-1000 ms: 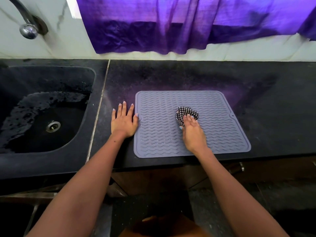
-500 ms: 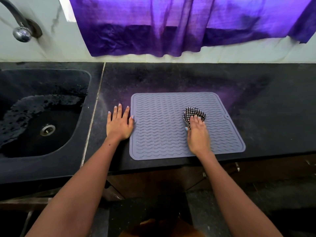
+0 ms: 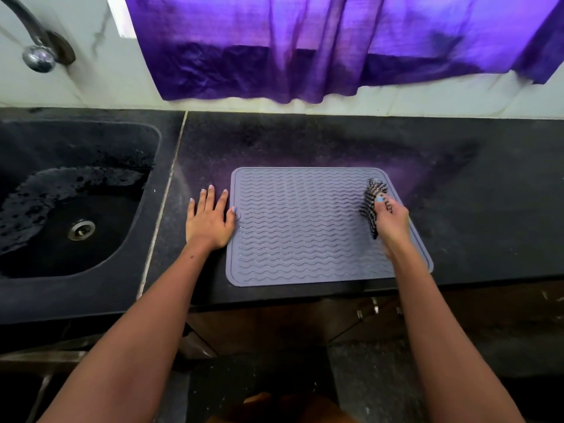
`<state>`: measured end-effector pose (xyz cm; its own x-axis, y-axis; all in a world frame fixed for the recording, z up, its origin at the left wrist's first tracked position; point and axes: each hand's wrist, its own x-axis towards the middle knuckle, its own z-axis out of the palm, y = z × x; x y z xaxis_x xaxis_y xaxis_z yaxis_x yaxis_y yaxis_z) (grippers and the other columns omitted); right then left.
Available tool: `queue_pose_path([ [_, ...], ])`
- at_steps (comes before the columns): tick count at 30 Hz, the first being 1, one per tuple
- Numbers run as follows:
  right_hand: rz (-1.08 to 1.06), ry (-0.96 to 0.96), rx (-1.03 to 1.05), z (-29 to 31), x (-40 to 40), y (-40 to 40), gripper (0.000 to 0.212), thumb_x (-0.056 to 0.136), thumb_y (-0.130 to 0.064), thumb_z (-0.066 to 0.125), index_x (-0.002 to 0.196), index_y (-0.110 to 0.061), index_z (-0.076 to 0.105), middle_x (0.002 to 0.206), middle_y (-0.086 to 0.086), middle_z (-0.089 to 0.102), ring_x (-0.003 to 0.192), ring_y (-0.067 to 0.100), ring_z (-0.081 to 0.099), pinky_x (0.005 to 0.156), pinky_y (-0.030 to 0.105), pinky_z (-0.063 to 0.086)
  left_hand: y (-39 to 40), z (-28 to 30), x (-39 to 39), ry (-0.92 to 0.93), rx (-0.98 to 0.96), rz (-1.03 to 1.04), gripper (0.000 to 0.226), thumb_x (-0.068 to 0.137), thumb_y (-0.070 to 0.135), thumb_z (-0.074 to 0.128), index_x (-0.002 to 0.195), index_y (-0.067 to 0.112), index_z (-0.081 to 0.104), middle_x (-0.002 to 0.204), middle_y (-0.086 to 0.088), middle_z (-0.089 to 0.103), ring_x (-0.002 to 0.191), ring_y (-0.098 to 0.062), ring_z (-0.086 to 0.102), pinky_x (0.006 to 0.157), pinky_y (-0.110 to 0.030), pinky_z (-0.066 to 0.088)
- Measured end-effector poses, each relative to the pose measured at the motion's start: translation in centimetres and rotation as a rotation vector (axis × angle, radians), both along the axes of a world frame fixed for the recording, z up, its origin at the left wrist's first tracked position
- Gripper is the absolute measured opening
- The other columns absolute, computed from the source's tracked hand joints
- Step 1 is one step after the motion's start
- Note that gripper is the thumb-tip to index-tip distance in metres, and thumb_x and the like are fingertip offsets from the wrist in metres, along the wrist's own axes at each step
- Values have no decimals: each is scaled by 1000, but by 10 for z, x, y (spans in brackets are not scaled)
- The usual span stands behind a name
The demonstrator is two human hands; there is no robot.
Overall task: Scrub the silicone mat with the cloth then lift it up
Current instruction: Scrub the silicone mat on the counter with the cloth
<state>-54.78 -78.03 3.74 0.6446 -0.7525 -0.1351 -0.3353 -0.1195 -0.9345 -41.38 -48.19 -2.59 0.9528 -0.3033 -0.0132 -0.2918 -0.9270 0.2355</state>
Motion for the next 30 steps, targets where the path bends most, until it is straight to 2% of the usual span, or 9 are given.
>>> queue_pose_path([
  [4, 216, 273, -547, -11, -18, 20, 45, 97, -15, 42, 141, -12, 36, 138, 11, 48, 123, 27, 48, 99, 34, 38, 0, -1, 0, -6, 2, 8, 56, 99, 44, 17, 151, 23, 13, 159, -6, 1, 147, -20, -3, 118, -42, -5],
  [6, 337, 387, -748, -32, -22, 28, 49, 97, -15, 40, 144, -10, 29, 150, 10, 33, 138, 24, 31, 114, 35, 23, 0, -1, 1, -8, 6, 9, 56, 99, 44, 17, 151, 23, 13, 159, -7, 1, 147, -21, -3, 118, -42, -5],
  [8, 371, 422, -891, -46, -21, 26, 52, 97, -14, 39, 146, -8, 22, 155, 9, 21, 144, 20, 16, 118, 32, 7, -1, -2, 1, -8, 10, 10, 56, 99, 43, 18, 151, 23, 13, 159, -7, 1, 147, -21, -3, 118, -42, -5],
  [14, 443, 384, -820, -37, -24, 20, 51, 96, -10, 40, 145, -10, 27, 154, 5, 24, 143, 18, 19, 118, 32, 14, -1, -2, 0, -5, 18, 9, 56, 99, 44, 17, 151, 22, 13, 159, -7, 1, 147, -21, -2, 118, -42, -4],
  [18, 279, 120, -95, -11, -15, -14, 32, 97, -13, 44, 127, -9, 54, 133, 10, 54, 114, 24, 53, 96, 35, 41, -2, -2, 1, 7, 27, 10, 57, 99, 44, 16, 151, 23, 11, 160, -7, -1, 147, -20, -4, 118, -41, -5],
  [20, 22, 16, 18, 2, -11, -30, 30, 97, -15, 45, 122, -6, 58, 123, 14, 60, 112, 29, 57, 98, 38, 44, -1, -1, 1, 15, 26, 9, 57, 99, 44, 16, 151, 23, 10, 160, -7, -1, 147, -20, -4, 118, -42, -5],
  [23, -96, 168, -338, 4, -16, -32, 38, 97, -18, 44, 135, -15, 48, 132, 14, 54, 122, 33, 49, 102, 37, 38, -1, -2, 0, 3, 15, 9, 57, 99, 44, 16, 151, 22, 11, 160, -7, 0, 147, -20, -3, 118, -42, -4],
  [26, 86, 257, -577, -19, -25, -18, 43, 96, -13, 43, 139, -13, 41, 138, 14, 49, 126, 34, 46, 103, 38, 37, 0, -1, 1, -5, 11, 6, 56, 99, 44, 17, 151, 23, 12, 160, -7, 1, 147, -20, -3, 118, -42, -4],
  [30, 240, 405, -837, -49, -24, -15, 48, 97, -14, 40, 144, -8, 30, 152, 9, 28, 142, 24, 23, 118, 35, 15, -1, -2, 0, -13, 8, 11, 55, 99, 43, 18, 151, 22, 13, 159, -7, 2, 147, -21, -2, 118, -41, -4],
])
